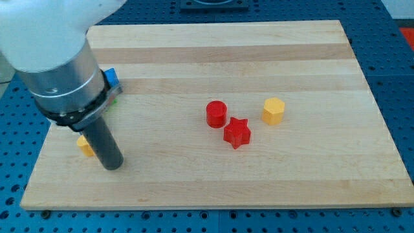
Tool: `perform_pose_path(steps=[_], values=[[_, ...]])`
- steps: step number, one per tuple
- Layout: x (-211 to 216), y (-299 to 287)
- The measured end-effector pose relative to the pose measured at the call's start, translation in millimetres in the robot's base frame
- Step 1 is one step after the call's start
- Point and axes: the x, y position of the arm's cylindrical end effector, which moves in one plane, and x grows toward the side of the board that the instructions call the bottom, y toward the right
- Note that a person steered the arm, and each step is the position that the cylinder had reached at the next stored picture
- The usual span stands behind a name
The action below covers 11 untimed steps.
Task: Locate your arm at the bottom right side of the blue triangle
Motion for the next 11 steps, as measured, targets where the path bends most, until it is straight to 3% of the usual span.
perform_pose_path(steps=[6,7,8,9,10,11], values=[[-10,-66],[7,-62],[51,-16],[30,55],[-35,69],[-90,45]])
